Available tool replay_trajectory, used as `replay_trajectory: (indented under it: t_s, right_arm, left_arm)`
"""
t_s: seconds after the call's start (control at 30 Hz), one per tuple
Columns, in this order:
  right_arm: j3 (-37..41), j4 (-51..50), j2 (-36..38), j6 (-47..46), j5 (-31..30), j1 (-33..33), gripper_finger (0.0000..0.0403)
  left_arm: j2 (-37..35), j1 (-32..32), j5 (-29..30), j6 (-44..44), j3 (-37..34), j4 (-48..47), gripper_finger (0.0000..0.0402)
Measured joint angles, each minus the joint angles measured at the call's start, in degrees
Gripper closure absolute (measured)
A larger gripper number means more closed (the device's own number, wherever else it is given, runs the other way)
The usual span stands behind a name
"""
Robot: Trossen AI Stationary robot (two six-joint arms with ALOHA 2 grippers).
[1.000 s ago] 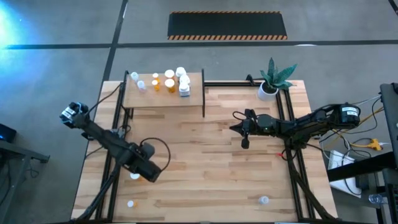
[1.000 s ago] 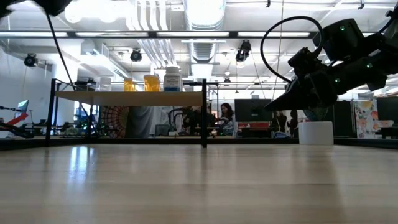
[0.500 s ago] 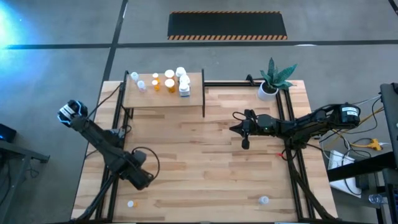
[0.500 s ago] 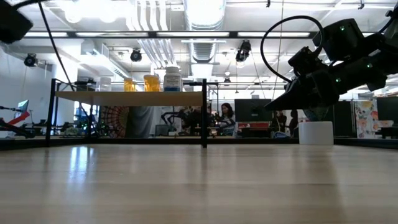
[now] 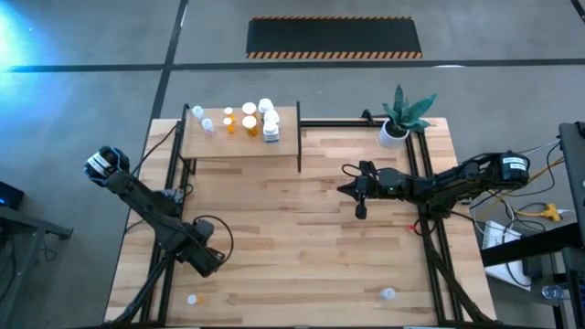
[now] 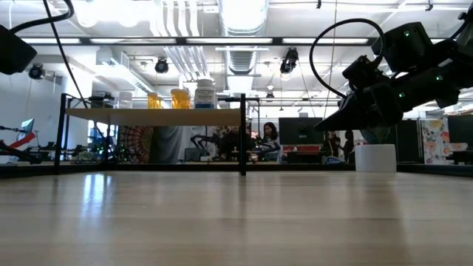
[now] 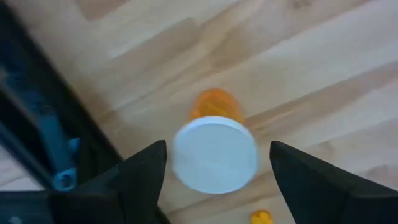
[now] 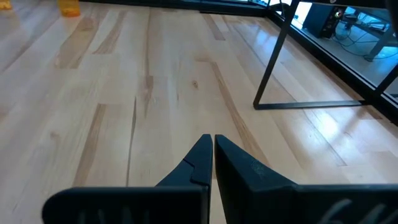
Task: Pick and place medicine bottles onto shelf by color
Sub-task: Put the large orange pill bottle aligned with the other large orange pill bottles on the shelf
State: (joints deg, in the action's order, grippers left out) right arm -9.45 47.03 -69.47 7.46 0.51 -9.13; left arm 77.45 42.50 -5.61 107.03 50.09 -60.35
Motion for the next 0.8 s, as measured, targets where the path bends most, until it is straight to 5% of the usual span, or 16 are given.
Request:
replay_trajectory:
  t_s: [0.4,0.6,0.8]
  right_arm:
    - [0.0,0.0,0.0,0.02,0.0,0.0,0.0394]
    - [0.0,0.0,0.0,0.02,-0.02,0.0,0.0394]
    - [0.0,0.0,0.0,0.02,-0.02,0.0,0.0394]
  left_arm:
    - [0.09,0.0,-0.12,-1.46,-0.97,2.4,0.0209]
    - [-0.82,-0.86,-0.01,-5.58,0.23,2.35,0.0209]
    - [-5.04,-7.23,9.85,-14.95,3.59,2.35,0.0208]
